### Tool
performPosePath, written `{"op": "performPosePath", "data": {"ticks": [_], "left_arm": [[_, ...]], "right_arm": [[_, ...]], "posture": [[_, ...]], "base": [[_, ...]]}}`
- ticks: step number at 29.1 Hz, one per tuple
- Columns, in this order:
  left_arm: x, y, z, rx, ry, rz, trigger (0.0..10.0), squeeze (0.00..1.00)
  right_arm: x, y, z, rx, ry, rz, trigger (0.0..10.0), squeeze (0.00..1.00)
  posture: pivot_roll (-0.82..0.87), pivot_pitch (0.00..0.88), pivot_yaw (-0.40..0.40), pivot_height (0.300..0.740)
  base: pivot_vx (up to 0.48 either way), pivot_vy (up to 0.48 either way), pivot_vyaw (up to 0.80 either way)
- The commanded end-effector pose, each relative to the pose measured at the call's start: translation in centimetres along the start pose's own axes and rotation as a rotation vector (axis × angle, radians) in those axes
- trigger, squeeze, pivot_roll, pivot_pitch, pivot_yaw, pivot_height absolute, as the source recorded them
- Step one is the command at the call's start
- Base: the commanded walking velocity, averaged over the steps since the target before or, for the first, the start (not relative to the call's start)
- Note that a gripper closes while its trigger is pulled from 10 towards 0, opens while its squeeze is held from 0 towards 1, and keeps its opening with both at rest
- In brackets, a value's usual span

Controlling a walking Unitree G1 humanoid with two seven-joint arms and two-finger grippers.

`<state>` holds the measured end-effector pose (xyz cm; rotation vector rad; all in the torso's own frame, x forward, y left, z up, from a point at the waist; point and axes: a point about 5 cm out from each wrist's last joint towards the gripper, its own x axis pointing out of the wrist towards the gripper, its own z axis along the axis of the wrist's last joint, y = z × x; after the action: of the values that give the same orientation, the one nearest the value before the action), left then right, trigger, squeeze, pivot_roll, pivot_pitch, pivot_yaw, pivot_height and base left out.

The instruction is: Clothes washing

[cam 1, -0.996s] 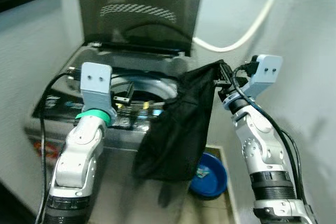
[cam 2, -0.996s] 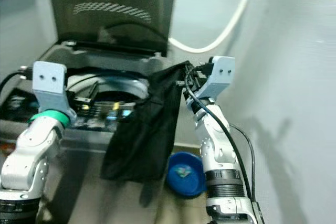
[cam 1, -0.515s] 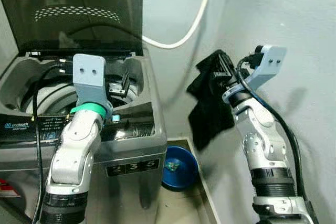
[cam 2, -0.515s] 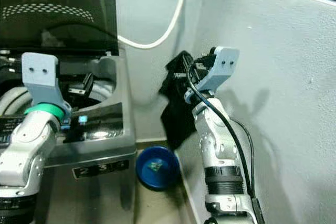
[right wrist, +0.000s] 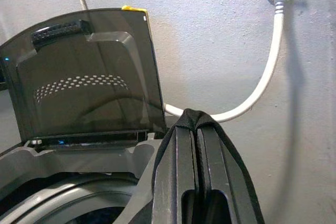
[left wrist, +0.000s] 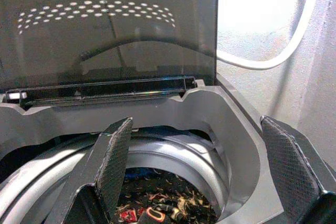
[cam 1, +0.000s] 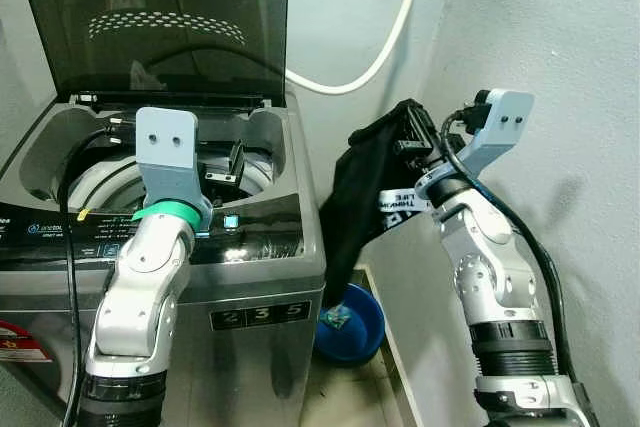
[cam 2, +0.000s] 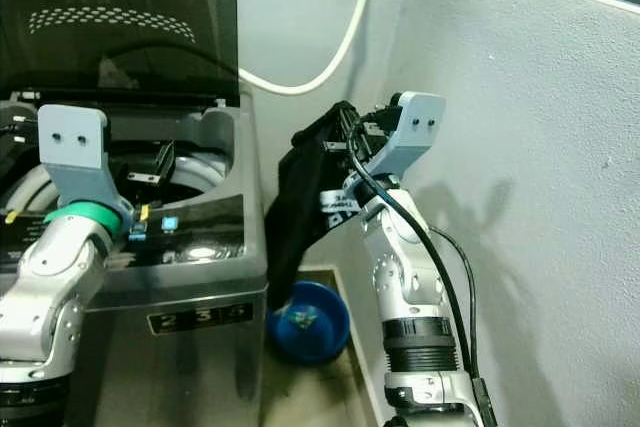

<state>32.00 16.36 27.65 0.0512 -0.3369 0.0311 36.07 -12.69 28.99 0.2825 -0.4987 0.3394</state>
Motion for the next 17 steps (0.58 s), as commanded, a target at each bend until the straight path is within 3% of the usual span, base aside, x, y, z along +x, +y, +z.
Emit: {"op": "performPosePath", "data": {"ticks": [1,3,17], "left_arm": [[-0.16,-0.04,0.33,-0.004,-0.011,-0.006,10.0,0.00],[-0.21,-0.11,0.44,-0.005,-0.016,-0.010,10.0,0.00],[-0.37,-0.04,0.48,-0.004,-0.019,-0.013,10.0,0.00]], "right_arm": [[-0.15,-0.44,-0.27,0.007,0.017,-0.020,10.0,0.00],[-0.16,-0.40,-0.32,0.004,0.021,-0.014,10.0,0.00],[-0.16,0.00,-0.62,-0.009,0.028,0.016,10.0,0.00]], "posture": [[0.06,0.037,-0.022,0.740],[0.06,0.035,-0.023,0.740],[0.06,0.025,-0.028,0.740]], "base": [[0.000,0.480,-0.80],[0.000,0.480,-0.80],[0.000,0.480,0.00]]}}
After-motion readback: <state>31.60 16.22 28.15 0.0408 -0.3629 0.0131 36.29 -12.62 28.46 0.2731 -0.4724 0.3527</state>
